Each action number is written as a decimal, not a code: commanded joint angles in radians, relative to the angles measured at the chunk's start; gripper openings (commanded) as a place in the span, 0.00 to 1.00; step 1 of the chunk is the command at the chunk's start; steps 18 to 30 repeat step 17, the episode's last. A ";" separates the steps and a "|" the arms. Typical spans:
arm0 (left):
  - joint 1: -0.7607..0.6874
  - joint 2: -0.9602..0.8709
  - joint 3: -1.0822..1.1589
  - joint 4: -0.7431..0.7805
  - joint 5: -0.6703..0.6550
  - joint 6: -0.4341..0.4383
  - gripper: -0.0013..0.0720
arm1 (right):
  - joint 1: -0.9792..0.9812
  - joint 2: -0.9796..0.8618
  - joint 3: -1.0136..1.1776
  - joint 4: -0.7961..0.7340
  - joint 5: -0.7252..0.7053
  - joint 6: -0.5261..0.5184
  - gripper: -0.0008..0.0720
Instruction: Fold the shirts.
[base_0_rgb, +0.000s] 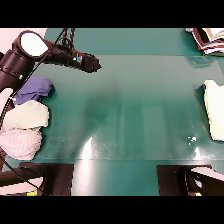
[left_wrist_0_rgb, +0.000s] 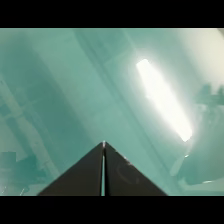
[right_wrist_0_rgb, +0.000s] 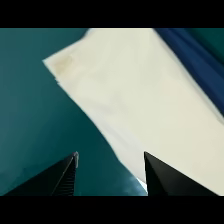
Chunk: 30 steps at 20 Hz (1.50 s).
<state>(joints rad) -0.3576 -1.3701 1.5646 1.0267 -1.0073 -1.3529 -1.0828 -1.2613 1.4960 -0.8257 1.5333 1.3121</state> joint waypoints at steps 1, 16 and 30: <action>0.000 0.000 0.000 -0.003 -0.019 -0.002 0.05 | 0.169 0.038 -0.003 0.160 -0.029 0.001 0.68; 0.000 0.000 0.000 -0.009 0.050 -0.002 0.05 | 1.033 0.060 -0.003 0.142 -0.072 -0.006 0.03; 0.000 0.000 0.000 -0.009 0.050 -0.002 0.05 | 1.040 0.060 -0.003 0.142 -0.070 -0.006 0.03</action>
